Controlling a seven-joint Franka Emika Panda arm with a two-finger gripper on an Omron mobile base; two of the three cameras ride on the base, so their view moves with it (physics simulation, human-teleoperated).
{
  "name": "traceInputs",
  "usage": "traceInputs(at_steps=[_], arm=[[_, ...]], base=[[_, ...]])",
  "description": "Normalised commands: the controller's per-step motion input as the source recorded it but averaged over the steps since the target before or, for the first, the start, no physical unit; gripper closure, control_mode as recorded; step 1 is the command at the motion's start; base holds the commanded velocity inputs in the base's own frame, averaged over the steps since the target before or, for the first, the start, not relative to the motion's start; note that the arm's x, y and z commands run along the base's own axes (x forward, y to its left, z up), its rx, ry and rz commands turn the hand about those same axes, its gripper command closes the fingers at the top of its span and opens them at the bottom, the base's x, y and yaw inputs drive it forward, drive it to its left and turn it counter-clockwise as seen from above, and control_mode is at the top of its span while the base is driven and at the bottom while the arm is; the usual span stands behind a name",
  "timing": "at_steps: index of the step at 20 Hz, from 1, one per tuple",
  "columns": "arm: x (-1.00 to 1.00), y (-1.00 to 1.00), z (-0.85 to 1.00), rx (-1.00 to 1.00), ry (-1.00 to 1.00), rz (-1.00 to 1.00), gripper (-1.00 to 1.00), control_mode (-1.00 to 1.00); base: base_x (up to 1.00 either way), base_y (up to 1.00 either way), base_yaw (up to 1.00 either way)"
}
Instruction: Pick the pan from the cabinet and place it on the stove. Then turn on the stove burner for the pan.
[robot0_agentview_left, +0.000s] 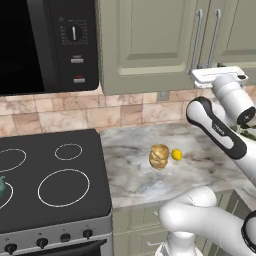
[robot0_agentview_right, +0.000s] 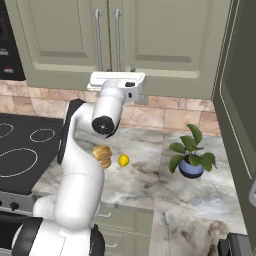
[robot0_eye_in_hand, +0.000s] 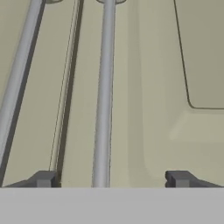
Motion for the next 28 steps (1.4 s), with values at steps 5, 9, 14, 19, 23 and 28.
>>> traceInputs(at_steps=[5, 9, 14, 19, 23, 28], arm=[[0.01, 0.09, 0.01, -0.01, 0.01, 0.00, 1.00, -1.00], [0.16, 0.00, 0.00, 0.01, 0.09, -0.02, 1.00, -1.00], [0.11, -0.02, -0.02, 0.02, 0.17, -0.01, 1.00, -1.00], [-0.13, -0.10, 0.00, 0.02, 0.14, 0.00, 1.00, -1.00], [-0.31, -0.30, 0.00, 0.01, 0.15, 0.01, 1.00, -1.00], [-0.35, -0.50, 0.00, 0.05, 0.14, 0.01, 1.00, -1.00]], base=[[0.00, 0.00, 0.00], [0.00, 0.00, 0.00], [0.00, 0.00, 0.00], [0.00, 0.00, 0.00], [0.00, 0.00, 0.00], [0.00, 0.00, 0.00]])
